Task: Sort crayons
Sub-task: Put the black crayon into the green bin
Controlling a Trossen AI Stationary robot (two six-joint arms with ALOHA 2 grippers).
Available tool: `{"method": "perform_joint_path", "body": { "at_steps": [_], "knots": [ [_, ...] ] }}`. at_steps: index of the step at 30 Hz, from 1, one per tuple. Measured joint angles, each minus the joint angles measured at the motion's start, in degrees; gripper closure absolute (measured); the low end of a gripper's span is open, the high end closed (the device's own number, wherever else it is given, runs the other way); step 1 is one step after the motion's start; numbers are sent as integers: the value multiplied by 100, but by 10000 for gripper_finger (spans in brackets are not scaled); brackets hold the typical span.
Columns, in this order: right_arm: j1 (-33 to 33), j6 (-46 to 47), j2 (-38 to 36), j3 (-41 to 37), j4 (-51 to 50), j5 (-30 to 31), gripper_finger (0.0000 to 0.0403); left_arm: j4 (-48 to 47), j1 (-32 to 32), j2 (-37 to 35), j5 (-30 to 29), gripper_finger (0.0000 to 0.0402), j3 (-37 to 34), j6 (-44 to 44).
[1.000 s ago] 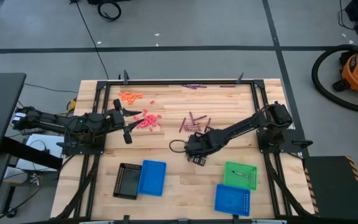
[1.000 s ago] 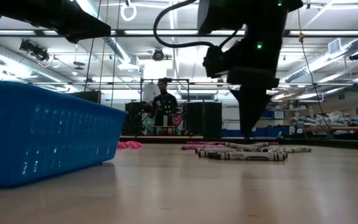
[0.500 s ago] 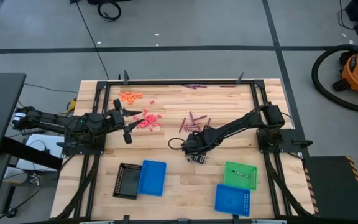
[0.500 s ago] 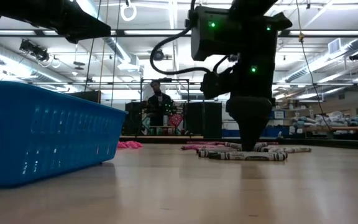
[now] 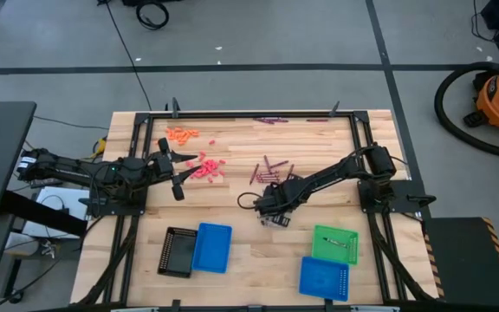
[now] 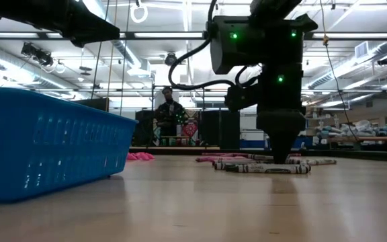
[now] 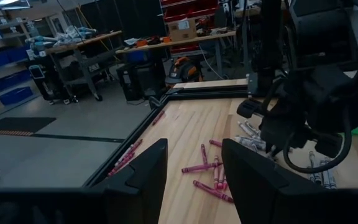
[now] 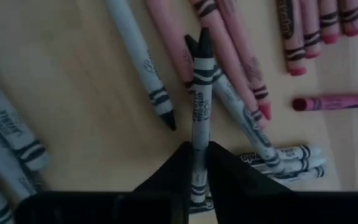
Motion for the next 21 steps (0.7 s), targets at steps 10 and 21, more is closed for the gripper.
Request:
{"method": "perform_joint_path", "body": {
  "at_steps": [10,21],
  "knots": [
    [56,52,-240,0,-133,461,360,0,0,0,0,237,0,0],
    [878,174,-1565,0,-306,1099,359,0,-7,0,-1,237,0,-155]
  ]
}}
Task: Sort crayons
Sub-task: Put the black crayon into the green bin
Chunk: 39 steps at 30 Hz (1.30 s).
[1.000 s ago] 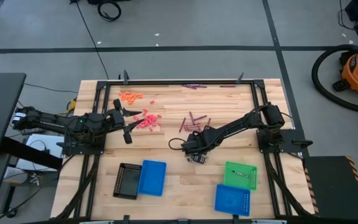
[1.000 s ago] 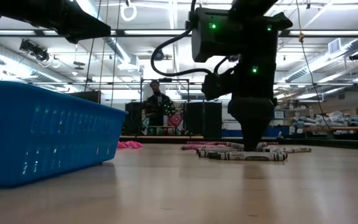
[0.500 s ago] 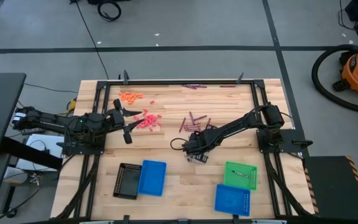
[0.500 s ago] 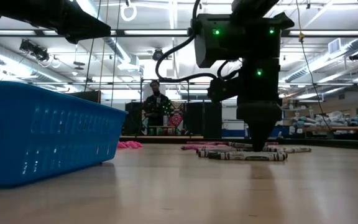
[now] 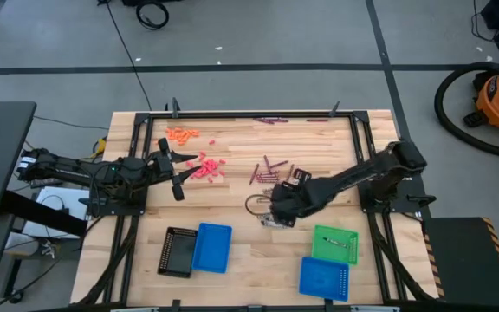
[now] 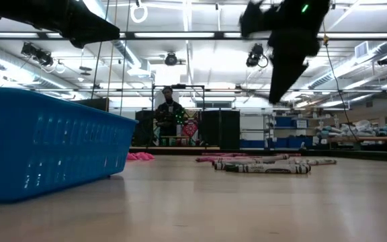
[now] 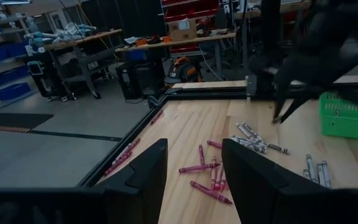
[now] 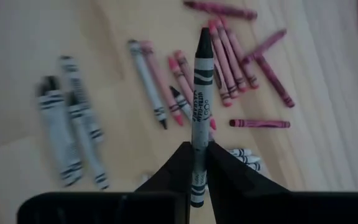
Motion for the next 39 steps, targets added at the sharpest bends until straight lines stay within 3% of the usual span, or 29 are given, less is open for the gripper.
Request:
{"method": "perform_joint_path", "body": {
  "at_steps": [7,13,21,25,39],
  "knots": [
    [833,687,-462,3,-519,47,359,0,11,0,0,237,0,27],
    [1578,1390,-527,4,-1072,-1207,359,2,185,0,-2,237,0,57],
    [2637,2964,-526,4,-1527,-784,359,244,594,0,-4,237,0,501],
    [2941,3646,-513,-122,-1515,-687,359,356,811,0,-4,237,0,685],
    [3450,5447,-468,-1059,-486,-1753,359,902,1592,2,-4,237,0,1228]
  ]
}}
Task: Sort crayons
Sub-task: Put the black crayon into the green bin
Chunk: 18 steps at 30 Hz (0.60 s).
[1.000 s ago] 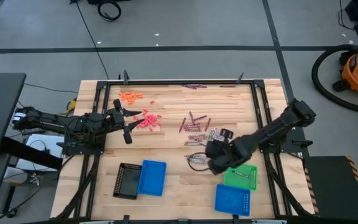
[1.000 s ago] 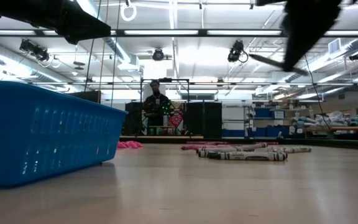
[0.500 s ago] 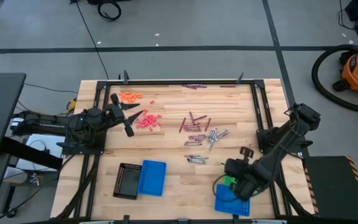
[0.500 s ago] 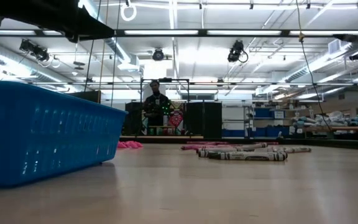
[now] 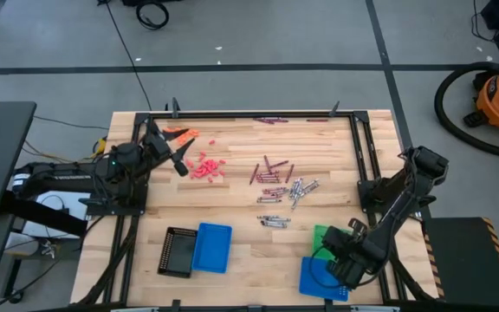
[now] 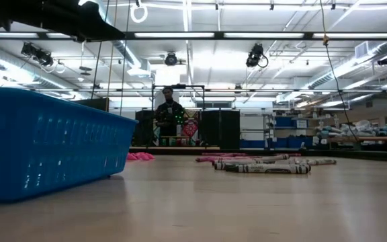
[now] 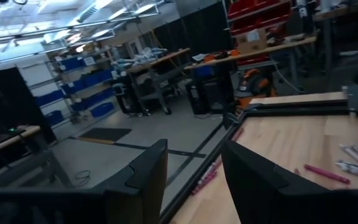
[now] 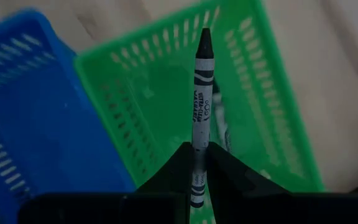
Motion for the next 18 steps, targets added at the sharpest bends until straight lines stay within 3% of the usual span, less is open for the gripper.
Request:
{"method": "perform_joint_path", "body": {
  "at_steps": [9,18],
  "knots": [
    [49,16,14,-758,627,-46,355,22,78,1,2,237,0,-152],
    [-103,-165,14,-1206,1198,-298,309,44,76,2,4,237,0,-177]
  ]
}}
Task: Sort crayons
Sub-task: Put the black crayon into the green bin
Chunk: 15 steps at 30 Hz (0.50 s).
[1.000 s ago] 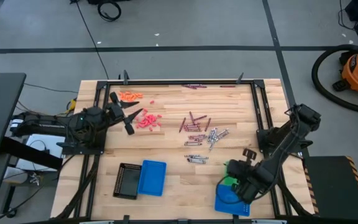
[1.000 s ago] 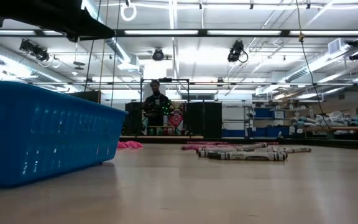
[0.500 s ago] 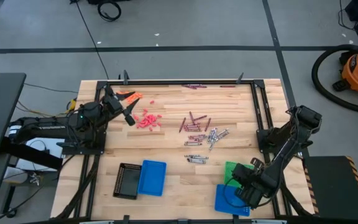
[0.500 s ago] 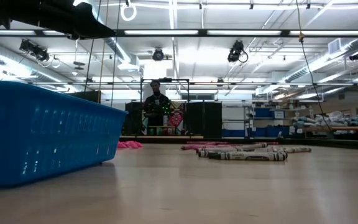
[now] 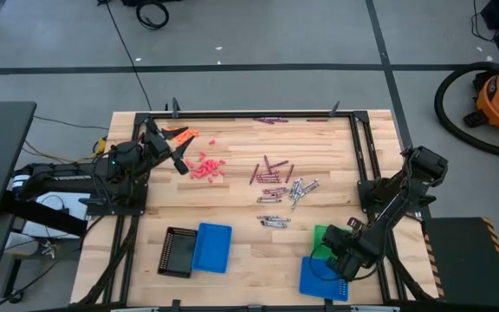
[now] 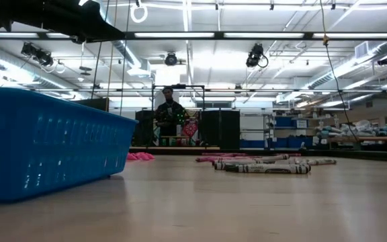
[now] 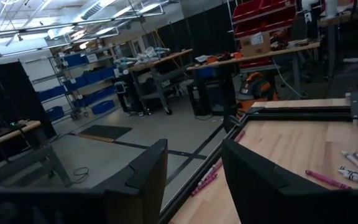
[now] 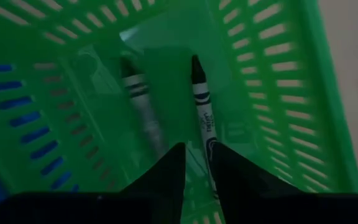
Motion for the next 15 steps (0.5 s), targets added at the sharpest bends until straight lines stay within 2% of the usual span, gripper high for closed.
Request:
{"method": "perform_joint_path", "body": {
  "at_steps": [4,9,12,15],
  "knots": [
    [-110,-185,0,146,-214,-105,297,2,0,0,-1,237,0,0],
    [-363,-590,0,708,-1152,-37,296,-2,0,0,1,237,0,0],
    [-546,-982,0,1184,-1753,241,297,-2,0,-1,1,237,0,-26],
    [-760,-1402,-4,1638,-2225,801,297,-2,0,0,3,237,0,-136]
  ]
}}
